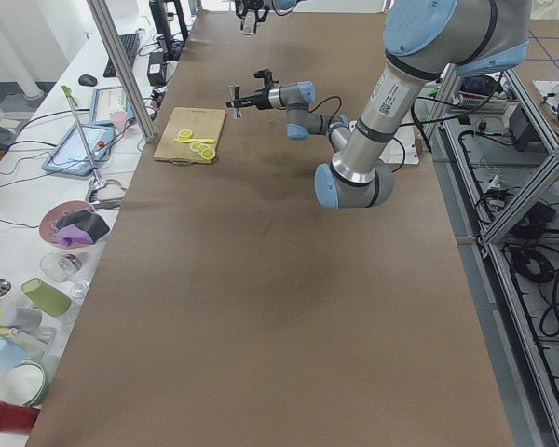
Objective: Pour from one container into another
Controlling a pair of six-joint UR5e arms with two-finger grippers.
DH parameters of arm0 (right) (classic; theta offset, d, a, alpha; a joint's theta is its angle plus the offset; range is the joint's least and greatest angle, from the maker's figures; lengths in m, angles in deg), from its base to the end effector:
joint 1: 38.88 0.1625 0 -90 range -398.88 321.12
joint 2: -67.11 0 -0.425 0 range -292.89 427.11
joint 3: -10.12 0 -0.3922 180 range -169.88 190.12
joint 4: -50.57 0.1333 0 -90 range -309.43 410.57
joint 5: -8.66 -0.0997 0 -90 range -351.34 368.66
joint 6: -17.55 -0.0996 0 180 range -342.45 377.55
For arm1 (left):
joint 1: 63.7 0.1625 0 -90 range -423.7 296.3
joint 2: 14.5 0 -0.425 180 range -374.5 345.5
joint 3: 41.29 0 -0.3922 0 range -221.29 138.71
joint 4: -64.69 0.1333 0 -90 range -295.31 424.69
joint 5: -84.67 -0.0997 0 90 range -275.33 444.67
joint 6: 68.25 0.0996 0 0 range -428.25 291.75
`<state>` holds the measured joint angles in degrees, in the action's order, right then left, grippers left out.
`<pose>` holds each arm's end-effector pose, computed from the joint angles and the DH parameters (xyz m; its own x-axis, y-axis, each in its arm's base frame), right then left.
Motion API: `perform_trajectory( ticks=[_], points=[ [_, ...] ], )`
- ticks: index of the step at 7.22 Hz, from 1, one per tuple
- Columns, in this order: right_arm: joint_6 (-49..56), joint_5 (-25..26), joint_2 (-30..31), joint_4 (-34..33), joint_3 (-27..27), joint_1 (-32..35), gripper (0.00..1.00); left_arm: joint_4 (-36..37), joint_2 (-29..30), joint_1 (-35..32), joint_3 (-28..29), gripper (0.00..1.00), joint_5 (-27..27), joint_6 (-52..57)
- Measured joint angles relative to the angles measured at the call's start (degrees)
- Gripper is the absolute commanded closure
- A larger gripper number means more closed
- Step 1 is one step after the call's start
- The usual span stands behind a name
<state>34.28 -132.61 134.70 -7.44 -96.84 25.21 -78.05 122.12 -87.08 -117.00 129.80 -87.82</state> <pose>-0.1930 -0.5245 0.2321 0.1894 -0.9813 -0.0340 0.2028 0.0052 0.9792 0.5794 -0.4722 0.1514 0.8993 0.3387 -0.2766 0.2360 0.1566 0.9591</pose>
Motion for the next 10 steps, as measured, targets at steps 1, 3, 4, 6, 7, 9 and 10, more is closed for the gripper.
perform_trajectory(
  ticks=[1,3,4,6,7,9,10],
  points=[
    [2.28,0.60,0.18,-3.10,-1.14,-0.25,1.00,-0.58,0.88,-0.21,0.26,1.00,1.41,0.24],
    [6.38,1.71,0.22,-8.38,-2.87,-0.73,1.00,-2.10,2.27,-0.38,0.04,1.00,4.68,0.39],
    [9.14,1.90,-0.09,-12.07,-3.83,-0.83,1.00,-2.39,2.67,-0.41,-0.19,1.00,5.54,0.40],
    [12.93,2.73,-0.72,-17.91,-5.10,-0.91,1.00,-2.63,3.42,-0.41,-0.46,1.00,7.39,0.47],
    [14.58,3.43,-1.60,-20.81,-5.25,-0.95,1.00,-3.34,3.72,-0.41,-0.56,1.00,9.59,0.47],
    [17.43,4.77,-4.38,-26.60,-4.75,-1.01,1.00,-5.46,4.03,-0.42,-0.57,1.00,15.27,0.48],
    [18.01,5.71,-6.05,-28.76,-4.13,-1.13,1.00,-6.30,4.06,-0.39,-0.50,1.00,16.69,0.49]
  ],
)
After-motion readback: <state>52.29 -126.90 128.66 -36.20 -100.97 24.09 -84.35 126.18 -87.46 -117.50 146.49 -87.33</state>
